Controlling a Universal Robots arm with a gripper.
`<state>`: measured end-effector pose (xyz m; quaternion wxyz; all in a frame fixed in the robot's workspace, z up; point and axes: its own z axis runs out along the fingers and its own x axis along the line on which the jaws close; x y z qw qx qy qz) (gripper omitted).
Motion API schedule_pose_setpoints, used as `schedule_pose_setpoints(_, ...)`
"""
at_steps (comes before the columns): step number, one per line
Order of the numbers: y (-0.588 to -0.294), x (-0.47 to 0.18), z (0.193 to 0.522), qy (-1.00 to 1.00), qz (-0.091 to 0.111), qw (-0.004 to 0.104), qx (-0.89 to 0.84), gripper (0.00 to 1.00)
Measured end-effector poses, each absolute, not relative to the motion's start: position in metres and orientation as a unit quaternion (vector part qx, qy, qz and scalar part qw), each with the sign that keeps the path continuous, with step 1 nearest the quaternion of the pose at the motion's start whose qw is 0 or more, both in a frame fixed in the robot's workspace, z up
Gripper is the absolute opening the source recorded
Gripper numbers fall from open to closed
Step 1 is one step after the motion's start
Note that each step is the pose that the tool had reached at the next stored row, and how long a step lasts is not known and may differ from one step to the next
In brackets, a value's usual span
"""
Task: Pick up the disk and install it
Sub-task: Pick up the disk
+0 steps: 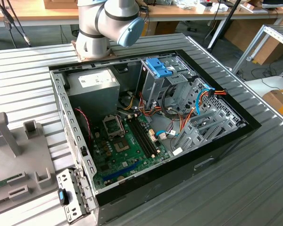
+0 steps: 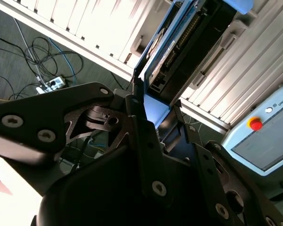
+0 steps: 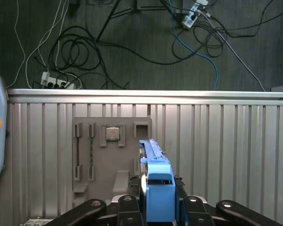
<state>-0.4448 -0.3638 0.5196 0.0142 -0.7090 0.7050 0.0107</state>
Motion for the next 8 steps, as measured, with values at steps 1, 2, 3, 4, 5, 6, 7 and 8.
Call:
schedule_pose_setpoints(1, -0.364, -0.442, 0.520, 0.705, 0.011, 0.014, -0.709, 0.36)
schedule_pose_setpoints(2, -0.363, -0.439, 0.520, 0.705, 0.011, 0.014, -0.709, 0.36)
schedule_pose_setpoints(3, -0.363, -0.435, 0.520, 0.705, 0.011, 0.014, -0.709, 0.36)
schedule_pose_setpoints(4, -0.363, -0.433, 0.520, 0.705, 0.011, 0.014, -0.709, 0.36)
schedule_pose_setpoints(5, -0.363, -0.432, 0.520, 0.705, 0.011, 0.014, -0.709, 0.36)
schedule_pose_setpoints(6, -0.363, -0.431, 0.520, 0.705, 0.011, 0.014, -0.709, 0.36)
schedule_pose_setpoints(7, -0.362, -0.429, 0.520, 0.705, 0.011, 0.014, -0.709, 0.36)
schedule_pose_setpoints(8, -0.362, -0.428, 0.520, 0.705, 0.011, 0.014, -0.709, 0.36)
